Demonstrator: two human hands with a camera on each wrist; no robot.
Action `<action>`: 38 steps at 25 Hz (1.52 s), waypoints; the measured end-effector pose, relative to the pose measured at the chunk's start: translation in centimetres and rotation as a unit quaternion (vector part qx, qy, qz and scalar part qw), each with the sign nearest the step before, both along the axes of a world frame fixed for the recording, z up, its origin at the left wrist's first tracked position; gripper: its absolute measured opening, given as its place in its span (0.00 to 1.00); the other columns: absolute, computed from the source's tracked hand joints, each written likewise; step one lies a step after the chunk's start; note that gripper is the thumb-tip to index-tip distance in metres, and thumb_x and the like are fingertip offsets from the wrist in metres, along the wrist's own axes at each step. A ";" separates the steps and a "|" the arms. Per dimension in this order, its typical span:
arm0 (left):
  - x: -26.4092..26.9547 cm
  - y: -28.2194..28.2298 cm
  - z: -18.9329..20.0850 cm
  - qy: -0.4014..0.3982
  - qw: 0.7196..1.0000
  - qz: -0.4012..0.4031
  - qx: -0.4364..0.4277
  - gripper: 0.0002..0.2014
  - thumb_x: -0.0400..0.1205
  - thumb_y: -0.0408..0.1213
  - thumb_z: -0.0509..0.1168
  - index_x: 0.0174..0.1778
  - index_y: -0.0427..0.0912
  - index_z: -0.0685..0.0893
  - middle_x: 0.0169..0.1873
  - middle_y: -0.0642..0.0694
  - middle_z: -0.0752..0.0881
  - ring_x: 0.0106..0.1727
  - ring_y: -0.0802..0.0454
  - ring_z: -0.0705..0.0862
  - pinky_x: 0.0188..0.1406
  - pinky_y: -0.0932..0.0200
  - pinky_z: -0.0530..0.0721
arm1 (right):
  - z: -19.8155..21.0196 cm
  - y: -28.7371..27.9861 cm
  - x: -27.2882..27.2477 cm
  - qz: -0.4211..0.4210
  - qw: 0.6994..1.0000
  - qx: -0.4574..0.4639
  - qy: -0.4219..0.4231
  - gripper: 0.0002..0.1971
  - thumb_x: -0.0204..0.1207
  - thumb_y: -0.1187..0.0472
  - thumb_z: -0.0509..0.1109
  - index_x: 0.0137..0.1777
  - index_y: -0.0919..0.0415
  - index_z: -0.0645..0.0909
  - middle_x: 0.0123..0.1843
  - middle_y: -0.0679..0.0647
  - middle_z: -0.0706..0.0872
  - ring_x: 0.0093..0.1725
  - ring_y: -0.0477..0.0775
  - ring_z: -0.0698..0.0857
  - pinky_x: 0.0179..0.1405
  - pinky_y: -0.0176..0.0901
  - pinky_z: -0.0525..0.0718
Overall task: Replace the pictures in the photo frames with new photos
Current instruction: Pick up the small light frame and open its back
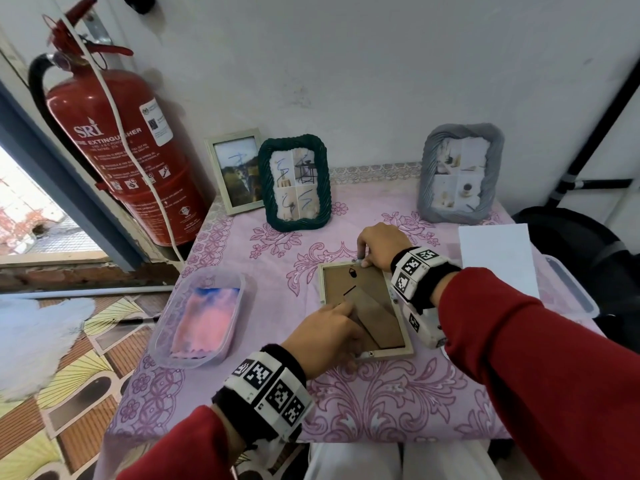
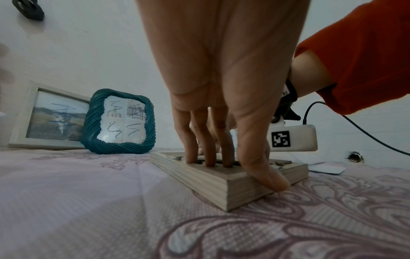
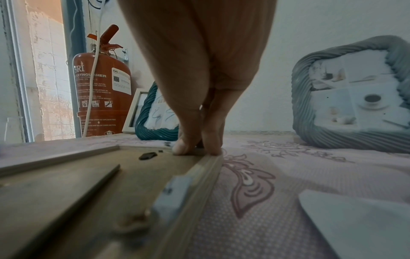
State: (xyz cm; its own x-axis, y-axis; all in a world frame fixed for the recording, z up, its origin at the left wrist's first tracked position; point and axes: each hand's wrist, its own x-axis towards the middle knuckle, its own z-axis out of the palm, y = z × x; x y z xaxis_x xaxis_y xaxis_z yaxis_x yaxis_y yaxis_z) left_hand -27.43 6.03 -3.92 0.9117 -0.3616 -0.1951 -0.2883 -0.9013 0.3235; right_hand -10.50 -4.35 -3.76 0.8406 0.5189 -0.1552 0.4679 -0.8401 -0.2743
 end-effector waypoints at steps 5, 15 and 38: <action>0.0 -0.1 0.0 -0.003 1.000 0.001 0.011 0.09 0.76 0.39 0.69 0.50 0.44 0.86 0.55 0.45 0.76 0.58 0.46 0.73 0.50 0.60 0.69 | 0.1 0.1 0.0 0.008 1.000 -0.017 -0.007 0.08 0.69 0.66 0.76 0.48 0.59 0.87 0.52 0.56 0.89 0.54 0.59 0.85 0.51 0.45 0.80; 0.2 0.2 -0.2 -0.009 1.000 -0.004 0.003 0.08 0.76 0.39 0.69 0.49 0.43 0.87 0.56 0.43 0.77 0.59 0.45 0.74 0.56 0.53 0.73 | 0.1 0.1 0.0 0.009 1.000 -0.024 -0.008 0.06 0.73 0.66 0.71 0.47 0.57 0.86 0.48 0.52 0.91 0.54 0.54 0.85 0.45 0.40 0.73; -0.2 2.1 -2.2 -0.006 0.935 0.300 -0.190 0.30 0.72 0.36 0.75 0.70 0.39 0.75 0.64 0.39 0.75 0.63 0.46 0.79 0.66 0.55 0.77 | -0.9 -4.5 -8.7 0.018 0.997 0.049 0.056 0.25 0.74 0.49 0.71 0.65 0.64 0.74 0.62 0.62 0.75 0.59 0.60 0.78 0.58 0.46 0.78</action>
State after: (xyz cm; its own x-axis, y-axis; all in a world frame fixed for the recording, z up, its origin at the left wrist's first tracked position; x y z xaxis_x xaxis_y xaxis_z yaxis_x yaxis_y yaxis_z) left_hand -27.60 8.13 -6.14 0.9740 0.1745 -0.1447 0.2265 -0.7228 0.6529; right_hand -19.20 -8.83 -4.64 0.8008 0.5666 -0.1942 0.4598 -0.7893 -0.4069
